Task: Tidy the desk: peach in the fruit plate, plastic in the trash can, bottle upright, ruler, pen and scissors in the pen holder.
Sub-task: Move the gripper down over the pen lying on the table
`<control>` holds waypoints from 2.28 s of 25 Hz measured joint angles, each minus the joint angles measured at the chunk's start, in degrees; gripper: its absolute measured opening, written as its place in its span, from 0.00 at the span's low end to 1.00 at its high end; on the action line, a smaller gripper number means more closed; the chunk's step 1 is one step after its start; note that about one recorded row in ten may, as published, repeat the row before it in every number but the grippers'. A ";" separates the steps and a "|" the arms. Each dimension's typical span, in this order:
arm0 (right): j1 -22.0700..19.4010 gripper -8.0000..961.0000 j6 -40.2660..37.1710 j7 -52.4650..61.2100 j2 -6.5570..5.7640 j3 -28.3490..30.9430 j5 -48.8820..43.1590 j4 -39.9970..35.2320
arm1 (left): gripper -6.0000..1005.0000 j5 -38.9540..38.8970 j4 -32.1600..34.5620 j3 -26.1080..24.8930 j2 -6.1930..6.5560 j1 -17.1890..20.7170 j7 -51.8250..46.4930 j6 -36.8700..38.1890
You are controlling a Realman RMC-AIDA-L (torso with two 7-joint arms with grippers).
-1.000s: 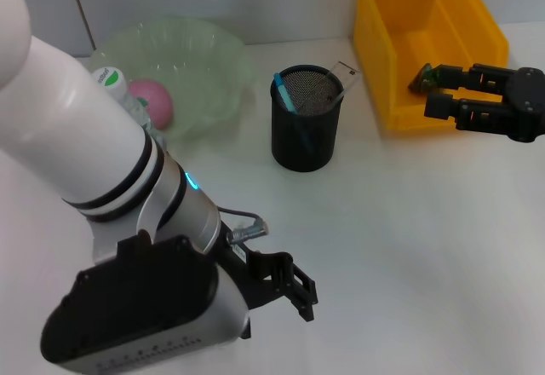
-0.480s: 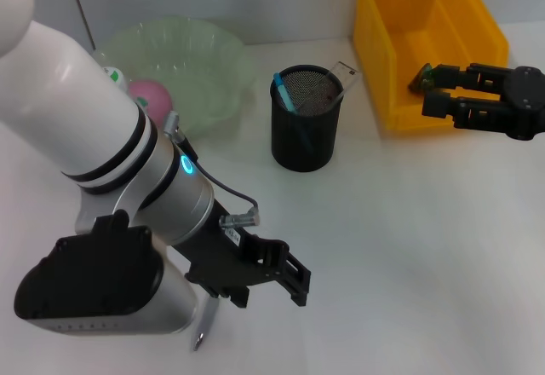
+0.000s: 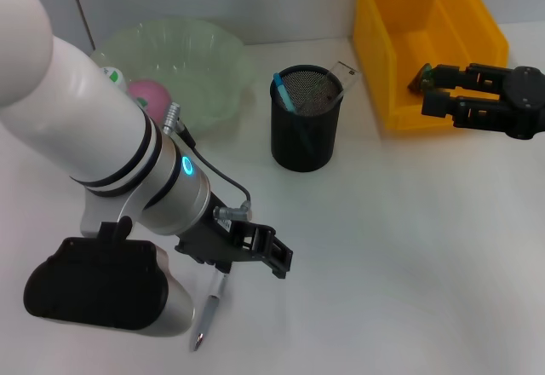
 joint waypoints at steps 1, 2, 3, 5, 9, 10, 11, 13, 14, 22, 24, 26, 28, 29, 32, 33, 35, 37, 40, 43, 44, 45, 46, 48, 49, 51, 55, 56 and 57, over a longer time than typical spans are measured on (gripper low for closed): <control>0.00 0.78 0.00 0.00 0.00 0.00 0.00 0.00 | 0.73 0.71 0.29 0.18 0.00 -0.04 -0.74 0.02; 0.01 0.78 -0.02 0.00 -0.01 0.06 0.00 0.00 | 0.73 1.47 0.67 0.30 0.02 -0.06 -1.43 0.14; 0.04 0.78 -0.05 0.00 -0.03 0.10 0.00 -0.04 | 0.73 2.03 0.96 0.35 0.05 -0.07 -1.87 0.29; 0.08 0.78 -0.08 0.00 -0.07 0.05 0.00 -0.21 | 0.73 3.46 2.03 0.43 0.16 0.00 -3.41 0.66; 0.19 0.78 -0.09 0.00 -0.09 -0.03 0.00 -0.42 | 0.73 7.10 4.28 1.27 0.29 0.19 -8.33 1.39; 0.23 0.78 -0.09 0.00 -0.09 -0.04 0.00 -0.43 | 0.73 7.52 4.47 1.41 0.31 0.16 -8.91 1.77; 0.27 0.78 -0.09 0.00 -0.09 -0.04 -0.01 -0.44 | 0.73 7.77 4.62 1.52 0.33 0.08 -9.50 2.38; 0.29 0.78 -0.09 -0.01 -0.09 -0.05 -0.01 -0.44 | 0.73 7.89 4.79 1.98 0.34 -0.16 -10.46 3.22; 0.30 0.78 -0.08 -0.01 -0.09 -0.04 -0.01 -0.47 | 0.73 7.89 4.88 2.35 0.34 -0.32 -10.90 3.57; 0.24 0.78 -0.86 -0.26 -0.26 -0.23 -0.12 -0.88 | 0.72 7.82 4.56 8.18 0.16 -3.46 -15.87 5.13; 0.28 0.78 -0.99 -0.29 -0.26 -0.23 -0.12 -1.39 | 0.72 7.82 4.56 8.18 0.16 -3.46 -15.87 5.13; 0.32 0.78 -1.00 -0.33 -0.19 -0.22 -0.12 -1.75 | 0.72 7.82 4.56 8.18 0.16 -3.46 -15.87 5.13; 0.42 0.78 -1.02 -0.37 -0.17 -0.26 -0.22 -1.81 | 0.72 8.02 4.41 8.88 0.06 -4.05 -15.90 5.22; 0.47 0.78 -1.03 -0.37 -0.16 -0.28 -0.30 -1.79 | 0.72 8.02 4.41 8.88 0.06 -4.05 -15.90 5.22; 0.55 0.78 -1.04 -0.44 -0.17 -0.35 -0.42 -1.80 | 0.72 7.69 3.54 9.05 -0.05 -4.40 -15.72 5.24; 0.55 0.78 -1.04 -0.47 -0.17 -0.37 -0.43 -1.83 | 0.72 7.69 3.54 9.05 -0.05 -4.40 -15.72 5.24; 0.55 0.78 -1.05 -0.48 -0.18 -0.39 -0.45 -1.84 | 0.72 7.63 2.78 9.47 -0.20 -4.63 -15.71 5.17; 0.53 0.78 -1.05 -0.49 -0.22 -0.56 -0.54 -1.83 | 0.72 7.16 2.05 9.85 -0.34 -4.75 -15.49 5.05; 0.40 0.78 -1.05 -0.51 -0.25 -0.98 -0.65 -1.84 | 0.72 7.16 2.05 9.85 -0.34 -4.75 -15.49 5.05; 0.37 0.78 -1.05 -0.51 -0.29 -1.36 -0.65 -1.84 | 0.72 5.58 0.46 11.42 -0.94 -5.58 -15.70 4.90; 0.36 0.78 -1.05 -0.52 -0.33 -1.55 -0.65 -1.84 | 0.72 5.58 0.46 11.42 -0.94 -5.58 -15.70 4.90; 0.36 0.78 -1.05 -0.50 -0.38 -1.69 -0.65 -1.88 | 0.72 5.20 -0.11 11.73 -1.14 -5.99 -15.73 4.89; 0.37 0.78 -1.05 -0.50 -0.42 -1.78 -0.65 -1.96 | 0.72 5.06 -0.30 11.78 -1.20 -6.09 -15.74 4.87; 0.39 0.78 -1.05 -0.45 -0.44 -1.89 -0.65 -2.23 | 0.72 4.81 -0.61 11.86 -1.31 -6.24 -15.76 4.81; 0.39 0.78 -1.05 -0.39 -0.44 -2.00 -0.65 -2.34 | 0.72 4.76 -0.68 11.88 -1.37 -6.24 -15.77 4.79; 0.39 0.78 -1.05 -0.35 -0.47 -2.17 -0.65 -2.36 | 0.72 4.75 -0.81 11.91 -1.46 -6.25 -15.83 4.76; 0.37 0.78 -1.05 -0.29 -0.59 -2.24 -0.65 -2.37 | 0.72 4.74 -1.27 11.93 -1.88 -6.37 -15.89 4.74; 0.39 0.78 -1.05 -0.29 -0.63 -2.24 -0.65 -2.38 | 0.72 4.74 -1.33 11.97 -1.93 -6.40 -15.89 4.73; 0.41 0.78 -1.05 -0.27 -0.67 -2.24 -0.65 -2.38 | 0.72 4.74 -1.33 11.97 -1.93 -6.40 -15.89 4.73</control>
